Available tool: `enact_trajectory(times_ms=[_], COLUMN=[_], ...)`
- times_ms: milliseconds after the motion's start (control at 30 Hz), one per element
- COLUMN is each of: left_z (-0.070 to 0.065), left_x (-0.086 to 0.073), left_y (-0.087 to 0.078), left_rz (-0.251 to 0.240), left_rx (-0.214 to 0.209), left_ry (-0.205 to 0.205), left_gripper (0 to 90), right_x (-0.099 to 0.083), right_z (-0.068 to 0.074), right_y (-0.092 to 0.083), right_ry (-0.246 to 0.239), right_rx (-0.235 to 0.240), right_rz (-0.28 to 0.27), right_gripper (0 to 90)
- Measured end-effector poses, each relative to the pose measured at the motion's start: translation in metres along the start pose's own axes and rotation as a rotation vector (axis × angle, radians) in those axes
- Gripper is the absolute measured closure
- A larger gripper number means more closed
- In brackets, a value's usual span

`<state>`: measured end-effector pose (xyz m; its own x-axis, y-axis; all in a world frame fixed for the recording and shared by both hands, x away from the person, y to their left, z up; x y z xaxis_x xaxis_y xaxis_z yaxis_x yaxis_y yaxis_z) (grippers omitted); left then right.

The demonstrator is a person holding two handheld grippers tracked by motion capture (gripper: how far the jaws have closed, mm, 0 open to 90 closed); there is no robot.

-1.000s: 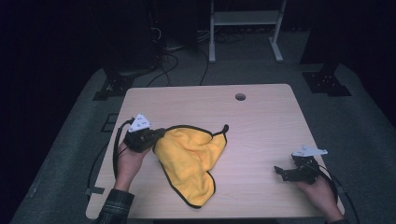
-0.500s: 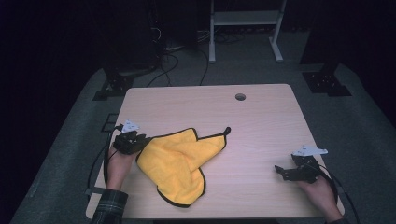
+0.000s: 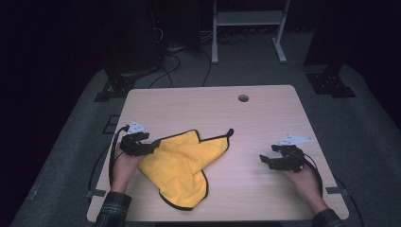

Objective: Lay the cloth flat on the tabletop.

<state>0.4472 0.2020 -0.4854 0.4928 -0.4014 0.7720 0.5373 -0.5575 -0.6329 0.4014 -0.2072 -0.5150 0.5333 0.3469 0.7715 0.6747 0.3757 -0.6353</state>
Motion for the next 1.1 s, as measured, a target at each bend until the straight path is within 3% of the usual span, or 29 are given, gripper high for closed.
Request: enact_trajectory(times_ms=[167, 367, 600, 800, 867, 1100], left_z=[-0.007, -0.015, -0.027, -0.036, -0.04, -0.045], left_x=[0.011, 0.026, 0.043, 0.05, 0.049, 0.051], left_y=[0.006, 0.019, 0.06, 0.09, 0.099, 0.124], left_rz=[-0.011, -0.03, -0.008, 0.02, 0.05, 0.101], left_rx=[-0.02, -0.049, -0.096, -0.127, -0.141, -0.148], left_ry=[0.021, 0.034, 0.059, 0.077, 0.088, 0.12], left_gripper=[34.7, 33.3, 30.9, 27.4, 26.9, 25.4], right_x=[0.022, 0.046, 0.069, 0.077, 0.078, 0.074], right_z=[0.018, 0.024, 0.035, 0.042, 0.045, 0.054], right_y=[0.022, 0.049, 0.078, 0.099, 0.105, 0.123], right_ry=[-0.011, 0.015, -0.006, -0.024, -0.035, -0.078], right_rx=[0.045, 0.06, 0.067, 0.072, 0.073, 0.058], right_rz=[-0.007, -0.033, -0.045, -0.032, -0.023, 0.002], right_gripper=[32.5, 33.7, 33.6, 32.3, 32.2, 31.6])
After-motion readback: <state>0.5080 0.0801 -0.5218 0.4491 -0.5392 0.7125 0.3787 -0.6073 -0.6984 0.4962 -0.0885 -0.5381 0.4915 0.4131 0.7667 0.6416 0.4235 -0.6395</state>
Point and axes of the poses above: each handheld gripper's, and its own axes: y roughly forward along the jaws, x roughly out of its top, z roughly to its left, the point moved 10 cm from there along y, roughly forward along the jaws, and after that the axes turned 9 degrees about -x, right-handed, at the moved point
